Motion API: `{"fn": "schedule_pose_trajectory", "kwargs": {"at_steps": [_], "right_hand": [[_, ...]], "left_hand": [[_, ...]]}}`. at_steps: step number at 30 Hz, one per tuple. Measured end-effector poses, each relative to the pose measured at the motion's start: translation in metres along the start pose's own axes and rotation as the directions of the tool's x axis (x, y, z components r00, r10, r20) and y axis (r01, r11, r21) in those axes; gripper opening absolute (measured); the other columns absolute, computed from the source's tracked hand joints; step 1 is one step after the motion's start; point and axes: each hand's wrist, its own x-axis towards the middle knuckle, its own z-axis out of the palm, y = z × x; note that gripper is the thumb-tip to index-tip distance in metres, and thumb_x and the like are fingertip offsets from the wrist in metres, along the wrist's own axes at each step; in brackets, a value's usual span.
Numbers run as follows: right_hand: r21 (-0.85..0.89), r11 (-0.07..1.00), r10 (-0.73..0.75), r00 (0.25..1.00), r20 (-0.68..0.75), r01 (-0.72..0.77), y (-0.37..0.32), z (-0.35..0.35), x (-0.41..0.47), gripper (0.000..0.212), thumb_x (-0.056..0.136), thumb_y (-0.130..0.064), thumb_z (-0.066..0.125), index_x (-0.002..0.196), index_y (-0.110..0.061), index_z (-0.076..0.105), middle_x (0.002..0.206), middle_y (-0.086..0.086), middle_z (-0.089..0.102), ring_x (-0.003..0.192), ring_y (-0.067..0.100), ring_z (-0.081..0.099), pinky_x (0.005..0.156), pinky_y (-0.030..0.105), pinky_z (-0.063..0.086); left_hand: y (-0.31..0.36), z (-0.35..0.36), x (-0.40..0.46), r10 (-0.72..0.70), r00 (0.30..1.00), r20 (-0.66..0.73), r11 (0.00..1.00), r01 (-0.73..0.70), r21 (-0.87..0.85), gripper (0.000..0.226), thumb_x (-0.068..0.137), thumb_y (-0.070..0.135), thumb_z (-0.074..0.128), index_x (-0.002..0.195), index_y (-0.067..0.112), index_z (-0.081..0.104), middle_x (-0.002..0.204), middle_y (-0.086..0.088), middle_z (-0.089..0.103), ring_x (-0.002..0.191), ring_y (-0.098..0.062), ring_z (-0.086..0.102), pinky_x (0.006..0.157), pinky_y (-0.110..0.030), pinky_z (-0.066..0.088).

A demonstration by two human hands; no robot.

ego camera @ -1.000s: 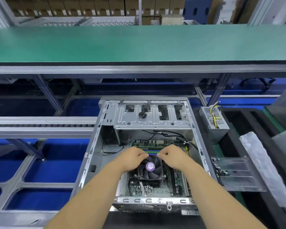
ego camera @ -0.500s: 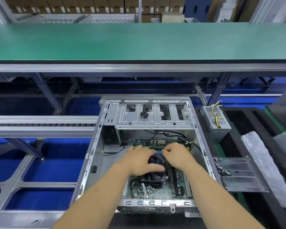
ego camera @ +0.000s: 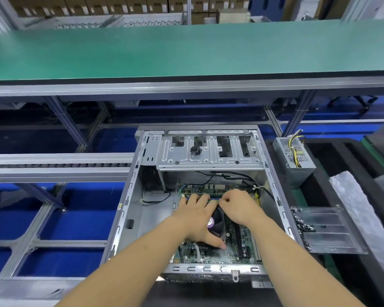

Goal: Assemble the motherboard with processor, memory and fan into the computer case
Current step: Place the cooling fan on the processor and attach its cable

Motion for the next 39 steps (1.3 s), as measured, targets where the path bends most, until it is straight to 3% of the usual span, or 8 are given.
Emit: {"fn": "schedule_pose_trajectory", "kwargs": {"at_steps": [5,8,11,15,19,24,27,39], "right_hand": [[0.071,0.997,0.007,1.0,-0.007,-0.007,0.003,0.002,0.002,0.031,0.096,-0.025,0.052,0.068,-0.011,0.053,0.066,0.004,0.056,0.063,0.023,0.048,0.059,0.034,0.037],[0.175,0.984,-0.037,0.999,-0.024,0.04,0.002,0.003,0.002,0.02,0.095,-0.035,0.06,0.102,-0.019,0.069,0.086,-0.004,0.066,0.08,0.015,0.061,0.066,0.028,0.044],[0.191,0.975,-0.129,0.989,0.076,0.113,0.001,0.004,-0.001,0.048,0.087,-0.054,0.071,0.128,-0.03,0.061,0.11,-0.01,0.065,0.098,0.01,0.062,0.079,0.024,0.047],[0.111,0.983,-0.169,0.957,0.237,0.147,0.003,0.009,-0.005,0.088,0.081,-0.065,0.073,0.153,-0.026,0.04,0.145,-0.009,0.048,0.123,0.01,0.048,0.094,0.023,0.037],[0.083,0.989,-0.139,0.954,0.266,0.121,0.002,0.012,-0.005,0.088,0.084,-0.065,0.069,0.154,-0.022,0.037,0.156,-0.002,0.042,0.136,0.017,0.046,0.101,0.025,0.037],[0.099,0.991,-0.108,0.961,0.253,0.086,-0.001,0.013,-0.005,0.081,0.084,-0.06,0.073,0.148,-0.019,0.046,0.149,0.002,0.051,0.112,0.012,0.05,0.093,0.025,0.036],[0.106,0.992,-0.097,0.962,0.254,0.072,-0.001,0.014,-0.003,0.085,0.083,-0.06,0.074,0.15,-0.016,0.044,0.152,0.004,0.048,0.123,0.019,0.052,0.095,0.026,0.035],[0.107,0.993,-0.069,0.955,0.288,0.04,-0.004,0.011,-0.005,0.063,0.085,-0.056,0.075,0.131,-0.016,0.06,0.131,0.003,0.065,0.117,0.022,0.062,0.106,0.039,0.047]], "left_hand": [[-0.007,0.002,0.0,-0.009,0.999,-0.047,0.979,-0.001,-0.205,0.104,0.067,0.09,0.044,0.15,0.032,0.024,0.146,0.007,0.034,0.132,-0.023,0.026,0.109,-0.047,0.019],[-0.011,-0.004,-0.001,-0.129,0.983,-0.13,0.899,0.06,-0.435,0.077,0.08,0.082,0.023,0.142,0.039,0.039,0.144,0.007,0.045,0.133,-0.021,0.031,0.103,-0.041,0.018],[-0.029,-0.007,-0.007,-0.25,0.937,-0.243,0.871,0.107,-0.48,0.051,0.096,0.065,0.025,0.126,0.036,0.055,0.131,0.006,0.056,0.124,-0.022,0.04,0.098,-0.04,0.024],[-0.048,-0.004,-0.018,-0.355,0.904,-0.237,0.829,0.187,-0.528,0.042,0.103,0.052,0.029,0.09,0.023,0.057,0.095,0.0,0.061,0.099,-0.026,0.055,0.093,-0.043,0.043],[-0.048,-0.005,-0.013,-0.451,0.857,-0.25,0.758,0.22,-0.614,0.043,0.104,0.049,0.029,0.086,0.019,0.056,0.088,0.0,0.062,0.088,-0.024,0.058,0.083,-0.04,0.048],[-0.056,-0.003,-0.009,-0.51,0.833,-0.213,0.697,0.255,-0.671,0.04,0.103,0.046,0.034,0.073,0.023,0.046,0.076,0.001,0.056,0.081,-0.026,0.058,0.071,-0.035,0.045],[-0.057,-0.003,-0.008,-0.524,0.821,-0.227,0.706,0.27,-0.654,0.038,0.103,0.045,0.034,0.075,0.023,0.047,0.075,0.001,0.057,0.079,-0.025,0.059,0.068,-0.034,0.045],[-0.052,-0.002,-0.012,-0.426,0.887,-0.18,0.73,0.219,-0.647,0.037,0.104,0.034,0.033,0.072,0.02,0.045,0.071,-0.001,0.053,0.066,-0.022,0.048,0.063,-0.032,0.038]]}}
